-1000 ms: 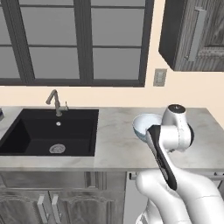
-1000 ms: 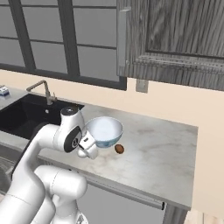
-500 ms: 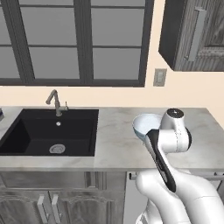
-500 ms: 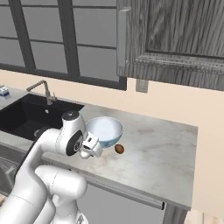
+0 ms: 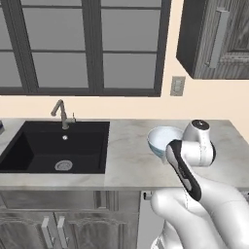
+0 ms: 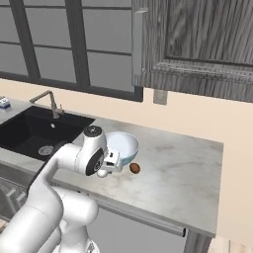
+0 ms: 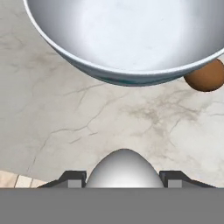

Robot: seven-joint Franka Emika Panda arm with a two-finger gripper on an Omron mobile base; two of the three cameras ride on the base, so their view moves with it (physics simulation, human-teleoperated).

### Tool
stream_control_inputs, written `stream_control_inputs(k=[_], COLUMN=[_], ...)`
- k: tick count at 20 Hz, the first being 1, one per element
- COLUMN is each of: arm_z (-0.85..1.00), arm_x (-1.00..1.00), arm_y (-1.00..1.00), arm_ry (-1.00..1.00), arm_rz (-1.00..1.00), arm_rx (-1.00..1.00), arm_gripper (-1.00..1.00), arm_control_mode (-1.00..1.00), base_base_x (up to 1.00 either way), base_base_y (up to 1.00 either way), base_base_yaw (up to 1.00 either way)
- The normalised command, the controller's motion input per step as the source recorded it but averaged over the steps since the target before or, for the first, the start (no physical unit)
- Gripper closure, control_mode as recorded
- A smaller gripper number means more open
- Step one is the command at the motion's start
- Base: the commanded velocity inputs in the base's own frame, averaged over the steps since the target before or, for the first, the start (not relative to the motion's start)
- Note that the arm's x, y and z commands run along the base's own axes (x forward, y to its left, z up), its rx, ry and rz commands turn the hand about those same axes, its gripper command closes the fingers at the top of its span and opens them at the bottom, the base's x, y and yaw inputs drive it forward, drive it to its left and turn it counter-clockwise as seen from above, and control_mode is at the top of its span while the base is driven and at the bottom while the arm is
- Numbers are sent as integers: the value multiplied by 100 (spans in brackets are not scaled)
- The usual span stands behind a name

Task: Gather the eggs and milk located in the vicinity of the sink area and place them right next to the bowl.

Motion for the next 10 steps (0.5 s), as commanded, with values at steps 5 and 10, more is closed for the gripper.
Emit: stream_control_inputs(k=[5, 10], arm_z=[-12, -19], arm_x=[13, 9], arm_y=[-7, -8], arm_ry=[0, 0], arm_rz=[18, 14], arm_rx=[0, 0], arm_gripper=[100, 100], arm_control_mode=[-100, -100], base_base_x=[0, 0], base_base_y=[0, 0], base_base_yaw=[0, 0])
